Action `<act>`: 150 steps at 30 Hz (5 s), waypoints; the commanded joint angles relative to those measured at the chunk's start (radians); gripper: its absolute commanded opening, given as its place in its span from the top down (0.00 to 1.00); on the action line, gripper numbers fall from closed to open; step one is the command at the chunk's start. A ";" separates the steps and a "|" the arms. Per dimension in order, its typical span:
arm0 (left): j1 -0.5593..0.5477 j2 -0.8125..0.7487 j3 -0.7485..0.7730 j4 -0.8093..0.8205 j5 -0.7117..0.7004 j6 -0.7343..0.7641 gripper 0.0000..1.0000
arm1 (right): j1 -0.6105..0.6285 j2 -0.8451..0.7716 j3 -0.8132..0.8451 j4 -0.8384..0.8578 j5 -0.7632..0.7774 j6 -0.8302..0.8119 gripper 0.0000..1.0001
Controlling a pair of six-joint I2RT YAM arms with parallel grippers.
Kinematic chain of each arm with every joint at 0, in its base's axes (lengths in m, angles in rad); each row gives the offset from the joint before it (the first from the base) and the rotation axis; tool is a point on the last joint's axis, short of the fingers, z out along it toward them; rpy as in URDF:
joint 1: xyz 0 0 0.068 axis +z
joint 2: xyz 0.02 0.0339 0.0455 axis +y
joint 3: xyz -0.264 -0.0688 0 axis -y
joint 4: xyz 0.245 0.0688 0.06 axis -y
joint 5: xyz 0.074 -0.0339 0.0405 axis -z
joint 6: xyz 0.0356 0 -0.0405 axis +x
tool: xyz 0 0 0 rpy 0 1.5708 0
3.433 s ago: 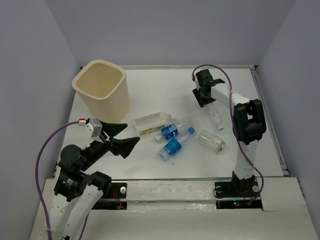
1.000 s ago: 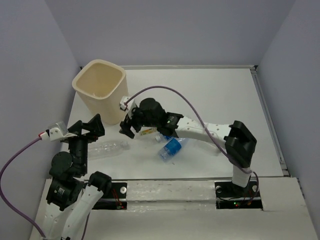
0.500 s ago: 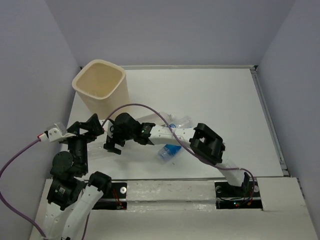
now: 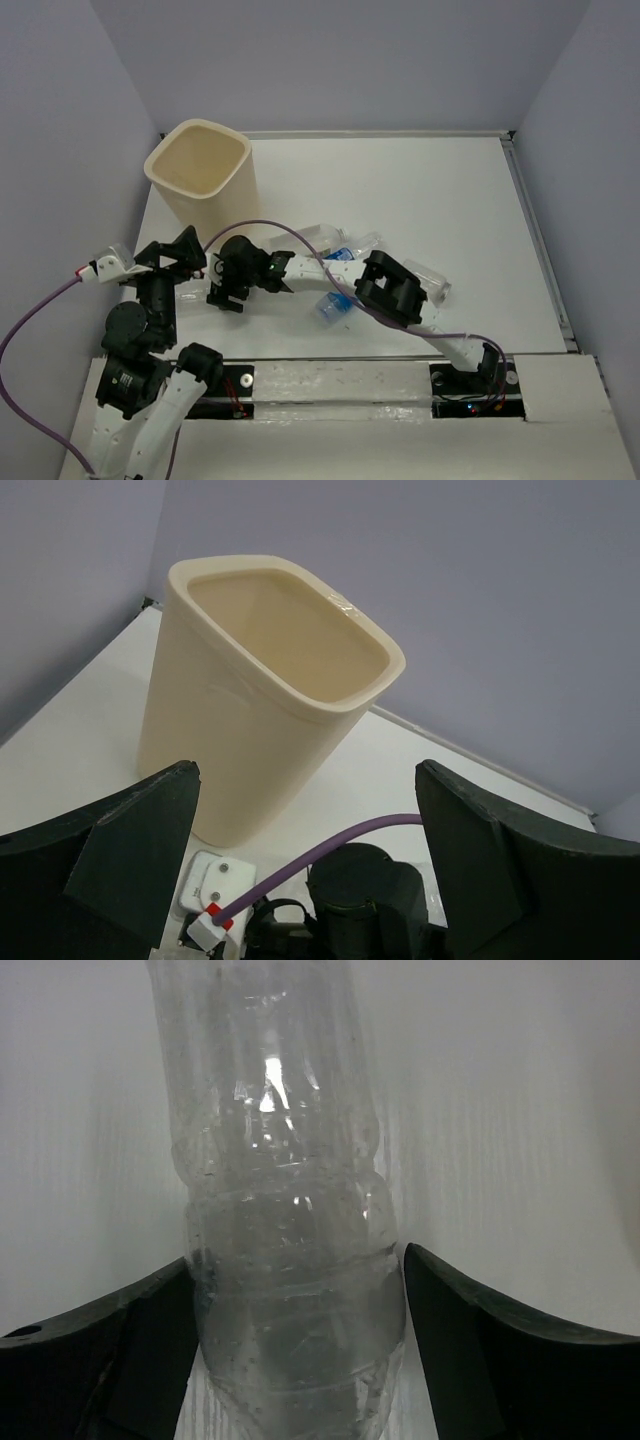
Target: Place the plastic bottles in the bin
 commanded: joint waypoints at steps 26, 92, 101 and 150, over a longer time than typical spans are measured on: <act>0.009 -0.163 0.189 0.022 -0.047 -0.027 0.01 | -0.014 -0.467 -0.191 0.595 0.378 0.211 0.75; -0.006 -0.044 -0.034 0.035 0.286 -0.034 0.01 | -0.269 -1.393 -1.078 -0.189 0.717 0.729 0.01; -0.008 -0.067 -0.032 0.040 0.314 -0.018 0.01 | -0.289 -1.549 -0.954 -0.843 0.867 1.007 0.00; -0.054 -0.156 -0.024 0.014 0.254 -0.015 0.01 | -0.812 -0.755 -0.870 -0.627 0.383 0.437 0.13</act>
